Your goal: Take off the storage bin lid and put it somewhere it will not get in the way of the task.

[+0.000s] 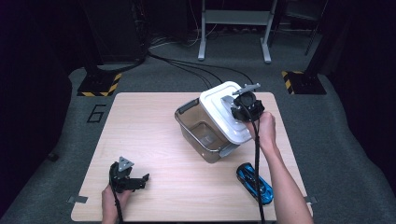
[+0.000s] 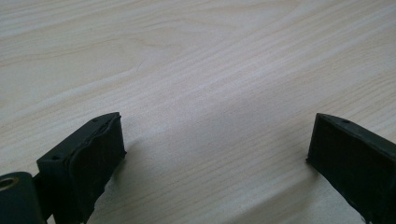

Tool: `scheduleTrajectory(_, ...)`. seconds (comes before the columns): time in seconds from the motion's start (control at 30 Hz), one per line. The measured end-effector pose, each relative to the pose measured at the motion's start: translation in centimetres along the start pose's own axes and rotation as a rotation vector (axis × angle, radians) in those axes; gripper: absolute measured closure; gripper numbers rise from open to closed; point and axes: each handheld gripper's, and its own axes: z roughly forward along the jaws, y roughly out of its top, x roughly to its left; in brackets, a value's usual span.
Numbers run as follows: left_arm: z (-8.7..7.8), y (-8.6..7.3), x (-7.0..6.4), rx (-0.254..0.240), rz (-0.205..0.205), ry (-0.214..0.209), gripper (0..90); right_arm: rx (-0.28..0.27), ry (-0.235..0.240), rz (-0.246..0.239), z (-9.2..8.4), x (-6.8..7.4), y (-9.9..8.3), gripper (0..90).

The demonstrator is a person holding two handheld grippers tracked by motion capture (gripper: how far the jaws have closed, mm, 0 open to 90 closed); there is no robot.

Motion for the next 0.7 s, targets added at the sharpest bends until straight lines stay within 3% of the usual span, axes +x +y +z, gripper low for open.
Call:
scheduleTrajectory(0.17,-0.1,0.1,0.1,0.014,0.019,-0.002,3.7,0.016,-0.025,0.008,0.0,-1.4,-0.7,67.0)
scheduleTrajectory(0.5,0.0,0.0,0.0,-0.003,0.002,0.006,3.7,0.020,-0.047,0.041,0.4,-3.7,-1.6,67.0)
scheduleTrajectory(0.53,-0.1,0.0,0.1,0.017,0.018,-0.002,3.7,0.019,-0.053,0.044,0.5,-3.9,-1.6,67.0)
scheduleTrajectory(0.7,-0.1,0.0,0.1,0.008,0.013,-0.001,3.7,0.010,-0.066,0.077,0.5,-5.0,-1.9,67.0)
